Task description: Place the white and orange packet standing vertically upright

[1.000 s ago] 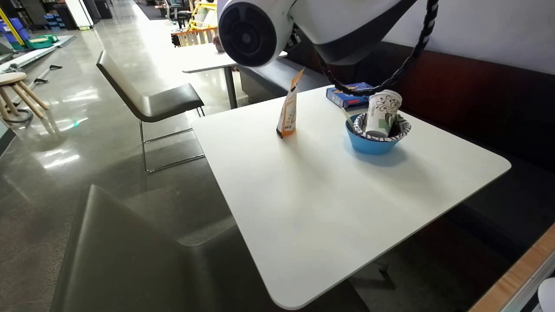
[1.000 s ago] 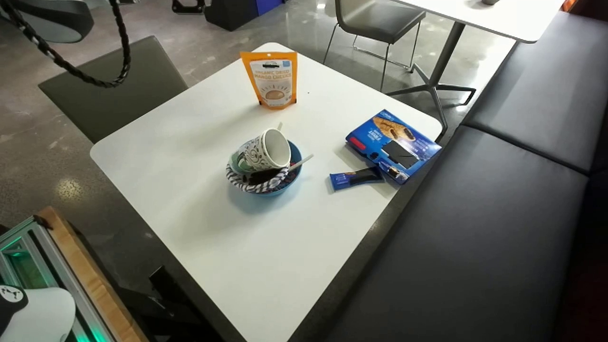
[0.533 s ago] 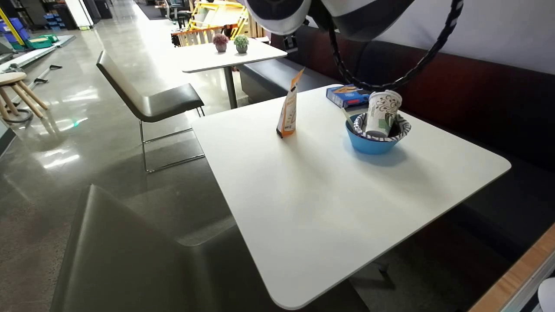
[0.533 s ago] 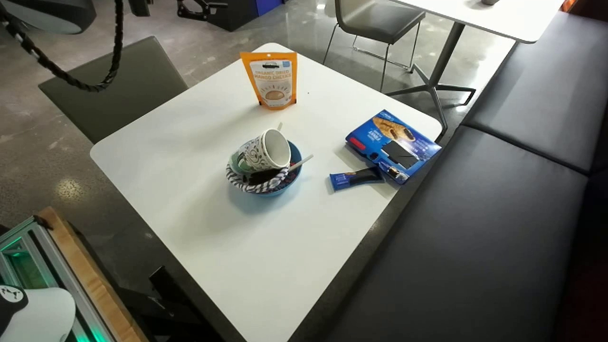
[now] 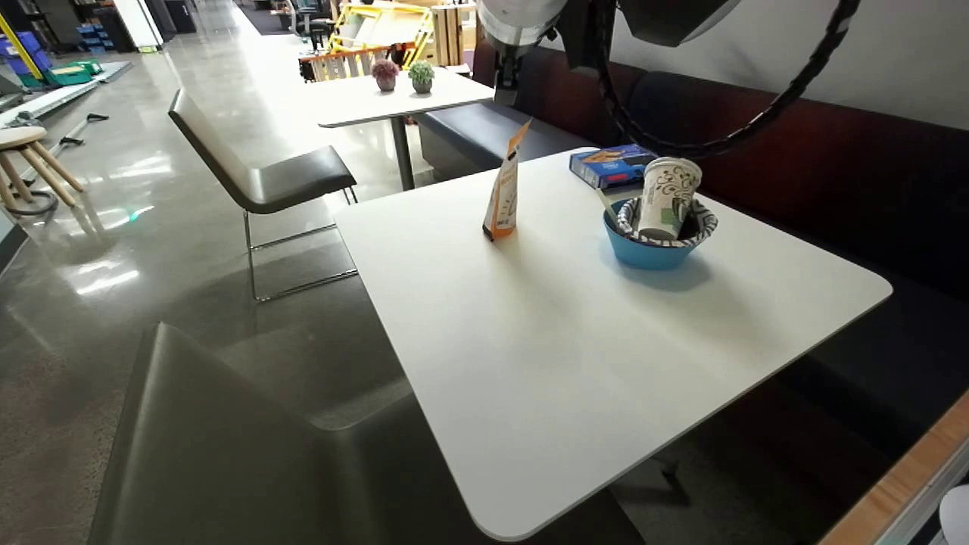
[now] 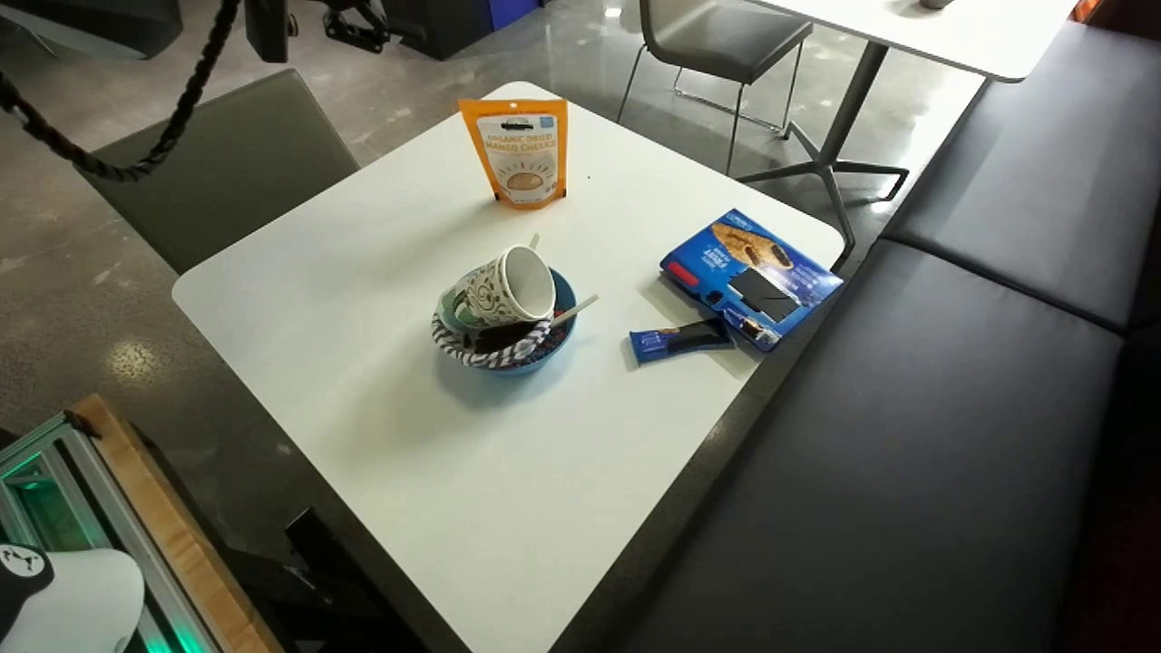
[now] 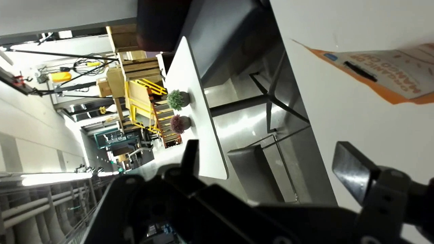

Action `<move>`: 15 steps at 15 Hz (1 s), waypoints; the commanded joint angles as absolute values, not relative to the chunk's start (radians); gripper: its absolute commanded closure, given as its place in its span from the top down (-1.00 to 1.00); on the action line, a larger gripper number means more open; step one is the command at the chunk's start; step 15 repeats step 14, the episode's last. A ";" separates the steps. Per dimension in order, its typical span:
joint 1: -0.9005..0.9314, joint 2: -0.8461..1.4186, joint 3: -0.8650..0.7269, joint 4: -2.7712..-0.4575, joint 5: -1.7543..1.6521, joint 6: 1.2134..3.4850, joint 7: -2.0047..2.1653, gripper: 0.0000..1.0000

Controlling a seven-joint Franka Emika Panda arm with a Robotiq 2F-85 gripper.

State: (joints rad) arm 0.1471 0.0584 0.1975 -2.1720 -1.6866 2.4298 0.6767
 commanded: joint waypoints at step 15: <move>0.131 -0.018 0.176 -2.361 -1.441 2.700 1.031 1.00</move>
